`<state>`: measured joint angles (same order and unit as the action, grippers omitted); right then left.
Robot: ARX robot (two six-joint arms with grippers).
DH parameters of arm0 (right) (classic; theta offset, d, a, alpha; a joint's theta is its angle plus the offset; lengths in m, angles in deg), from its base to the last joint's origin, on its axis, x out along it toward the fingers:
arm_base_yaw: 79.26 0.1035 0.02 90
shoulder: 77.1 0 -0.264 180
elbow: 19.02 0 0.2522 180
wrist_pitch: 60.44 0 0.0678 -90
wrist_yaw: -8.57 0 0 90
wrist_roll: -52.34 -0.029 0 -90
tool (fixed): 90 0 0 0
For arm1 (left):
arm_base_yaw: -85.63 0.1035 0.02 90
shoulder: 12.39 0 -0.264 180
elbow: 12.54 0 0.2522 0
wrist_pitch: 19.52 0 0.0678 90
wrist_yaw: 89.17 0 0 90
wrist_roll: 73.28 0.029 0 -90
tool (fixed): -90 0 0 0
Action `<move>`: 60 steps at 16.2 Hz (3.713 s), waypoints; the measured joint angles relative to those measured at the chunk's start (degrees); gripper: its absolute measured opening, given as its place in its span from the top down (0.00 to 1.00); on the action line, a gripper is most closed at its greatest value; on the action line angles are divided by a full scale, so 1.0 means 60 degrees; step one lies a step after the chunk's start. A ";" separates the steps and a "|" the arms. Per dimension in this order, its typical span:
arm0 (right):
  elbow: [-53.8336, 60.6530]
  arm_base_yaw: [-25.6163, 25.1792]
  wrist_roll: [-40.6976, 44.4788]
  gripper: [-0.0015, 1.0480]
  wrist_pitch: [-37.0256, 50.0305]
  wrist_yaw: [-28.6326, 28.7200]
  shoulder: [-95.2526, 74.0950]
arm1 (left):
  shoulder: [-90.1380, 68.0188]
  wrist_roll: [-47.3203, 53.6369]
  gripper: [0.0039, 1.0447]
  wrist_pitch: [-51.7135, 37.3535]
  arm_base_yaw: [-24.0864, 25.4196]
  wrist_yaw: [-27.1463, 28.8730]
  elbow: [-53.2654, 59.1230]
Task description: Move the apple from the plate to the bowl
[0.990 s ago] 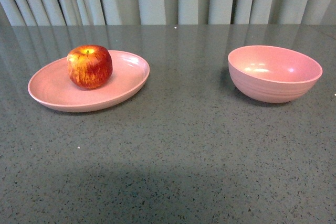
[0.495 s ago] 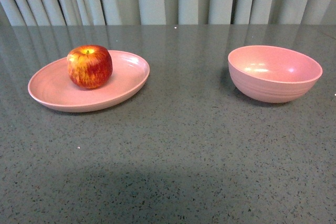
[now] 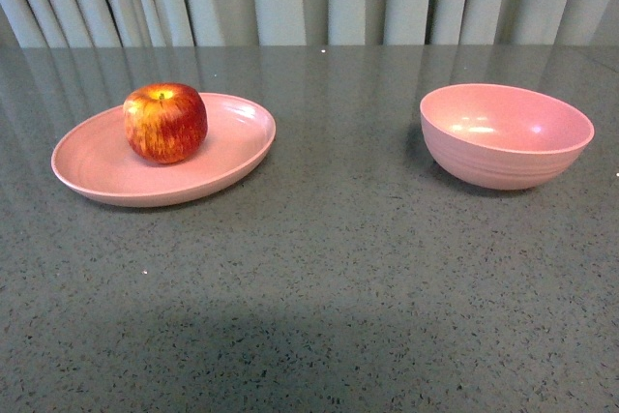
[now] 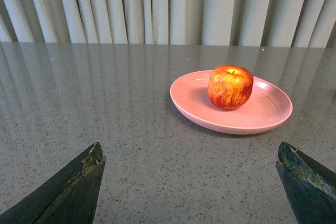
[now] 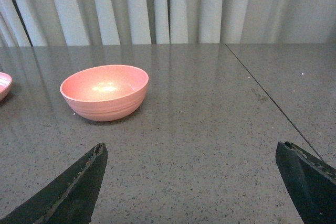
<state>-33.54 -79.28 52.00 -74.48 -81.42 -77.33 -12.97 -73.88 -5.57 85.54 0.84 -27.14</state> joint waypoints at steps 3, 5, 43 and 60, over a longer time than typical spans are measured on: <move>0.0000 0.0000 0.0000 0.06 0.0000 0.0000 0.0000 | 0.0000 0.0000 0.06 0.0000 0.0000 0.0000 0.0000; 0.0000 0.0000 0.0000 0.06 0.0000 0.0000 0.0000 | 0.0000 0.0000 0.06 0.0000 0.0000 0.0000 0.0000; -1.1887 0.1242 -0.1450 0.95 -0.1279 -0.0568 -1.7730 | 0.0000 0.0000 0.06 0.0000 0.0000 0.0000 0.0000; -1.2903 0.3337 -0.2379 0.97 -0.1920 0.0248 -1.7533 | 0.0000 0.0000 0.06 0.0000 0.0000 0.0000 0.0000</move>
<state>-110.96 -59.25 37.73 -85.99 -79.94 -182.52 -12.97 -73.88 -5.57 85.54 0.84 -27.14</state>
